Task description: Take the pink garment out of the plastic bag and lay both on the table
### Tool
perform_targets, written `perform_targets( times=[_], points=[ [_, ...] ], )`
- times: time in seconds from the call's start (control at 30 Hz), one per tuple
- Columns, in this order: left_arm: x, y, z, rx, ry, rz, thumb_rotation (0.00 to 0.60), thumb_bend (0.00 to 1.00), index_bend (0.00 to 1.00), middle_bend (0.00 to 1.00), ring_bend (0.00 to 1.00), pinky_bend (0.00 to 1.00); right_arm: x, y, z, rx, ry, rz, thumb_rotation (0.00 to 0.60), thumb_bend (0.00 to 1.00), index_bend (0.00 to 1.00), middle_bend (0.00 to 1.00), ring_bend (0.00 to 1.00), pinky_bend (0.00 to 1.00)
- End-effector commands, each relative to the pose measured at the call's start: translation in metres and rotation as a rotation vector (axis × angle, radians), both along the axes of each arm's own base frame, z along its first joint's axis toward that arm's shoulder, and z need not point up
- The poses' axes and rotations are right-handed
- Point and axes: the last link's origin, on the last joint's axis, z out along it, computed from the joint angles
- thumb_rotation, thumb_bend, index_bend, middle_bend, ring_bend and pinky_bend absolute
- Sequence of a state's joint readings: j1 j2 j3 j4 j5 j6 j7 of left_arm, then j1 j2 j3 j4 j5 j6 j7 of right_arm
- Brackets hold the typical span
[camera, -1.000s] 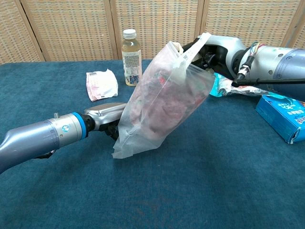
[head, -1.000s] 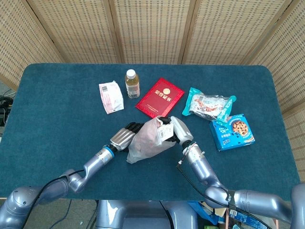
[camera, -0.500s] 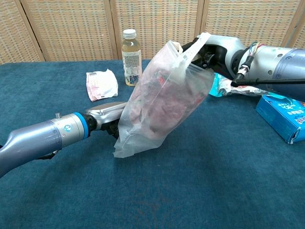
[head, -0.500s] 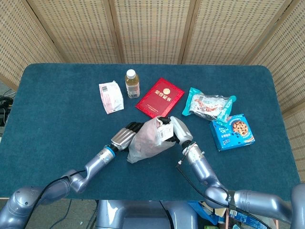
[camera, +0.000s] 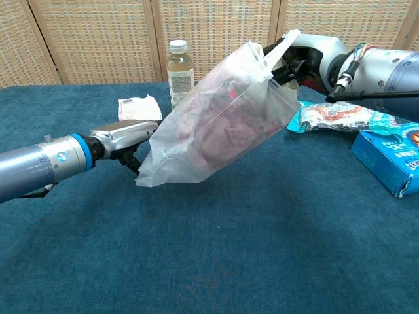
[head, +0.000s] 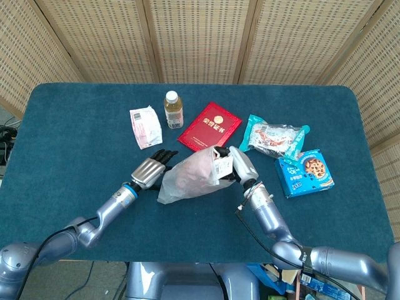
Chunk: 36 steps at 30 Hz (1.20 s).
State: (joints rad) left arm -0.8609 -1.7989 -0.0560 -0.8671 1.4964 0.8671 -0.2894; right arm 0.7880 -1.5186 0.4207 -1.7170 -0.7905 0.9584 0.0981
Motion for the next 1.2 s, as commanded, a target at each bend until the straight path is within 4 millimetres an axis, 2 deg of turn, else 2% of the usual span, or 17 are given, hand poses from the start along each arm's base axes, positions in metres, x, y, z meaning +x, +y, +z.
perform_targets(
  times=[0.03,0.3,0.5,0.6,0.67,0.8,0.9,1.03,1.07,1.13,1.17,1.2],
  points=[
    [-0.010,0.003,0.013,0.023,0.013,0.012,0.600,0.51,0.69,0.00,0.00,0.00,-0.002,-0.002,0.003,-0.008,-0.003,-0.007,0.600,0.94,0.66,0.69,0.58,0.63],
    [-0.052,0.014,0.056,0.093,0.052,0.080,0.600,0.51,0.69,0.00,0.00,0.00,-0.014,-0.013,0.013,-0.043,-0.012,-0.055,0.600,0.94,0.66,0.69,0.58,0.63],
    [-0.094,0.021,0.100,0.176,0.110,0.136,0.600,0.51,0.69,0.00,0.00,0.00,-0.026,-0.022,0.020,-0.072,-0.006,-0.093,0.600,0.94,0.66,0.69,0.58,0.63],
    [-0.120,0.024,0.132,0.243,0.144,0.176,0.600,0.51,0.69,0.00,0.00,0.00,-0.030,-0.025,0.025,-0.086,-0.002,-0.106,0.600,0.94,0.66,0.69,0.58,0.63],
    [-0.159,0.027,0.180,0.346,0.179,0.281,0.600,0.51,0.69,0.00,0.00,0.00,-0.035,-0.029,0.029,-0.101,0.003,-0.118,0.600,0.94,0.66,0.69,0.58,0.63],
    [-0.193,0.022,0.229,0.442,0.194,0.364,0.600,0.51,0.69,0.00,0.00,0.00,-0.041,-0.030,0.032,-0.101,0.005,-0.127,0.600,0.94,0.66,0.69,0.58,0.63],
    [-0.212,0.015,0.257,0.498,0.205,0.408,0.600,0.51,0.69,0.00,0.00,0.00,-0.045,-0.027,0.033,-0.094,0.021,-0.117,0.600,0.94,0.66,0.69,0.58,0.63],
    [-0.230,0.004,0.279,0.532,0.216,0.454,0.600,0.51,0.69,0.00,0.00,0.00,-0.050,-0.019,0.033,-0.083,0.085,-0.061,0.600,0.94,0.66,0.69,0.58,0.63],
    [-0.236,0.000,0.283,0.534,0.225,0.470,0.600,0.51,0.67,0.00,0.00,0.00,-0.051,-0.016,0.033,-0.086,0.111,-0.039,0.600,0.94,0.66,0.69,0.58,0.63],
    [-0.241,-0.004,0.284,0.525,0.231,0.489,0.600,0.49,0.53,0.00,0.00,0.00,-0.055,-0.013,0.033,-0.093,0.154,-0.005,0.600,0.94,0.65,0.66,0.57,0.61],
    [-0.243,-0.005,0.283,0.516,0.231,0.502,0.600,0.42,0.33,0.00,0.00,0.00,-0.058,-0.011,0.033,-0.095,0.195,0.027,0.600,0.85,0.59,0.60,0.53,0.55],
    [-0.244,-0.007,0.282,0.504,0.225,0.515,0.600,0.36,0.19,0.00,0.00,0.00,-0.061,-0.008,0.033,-0.087,0.251,0.070,0.600,0.72,0.52,0.51,0.47,0.47]
  ],
)
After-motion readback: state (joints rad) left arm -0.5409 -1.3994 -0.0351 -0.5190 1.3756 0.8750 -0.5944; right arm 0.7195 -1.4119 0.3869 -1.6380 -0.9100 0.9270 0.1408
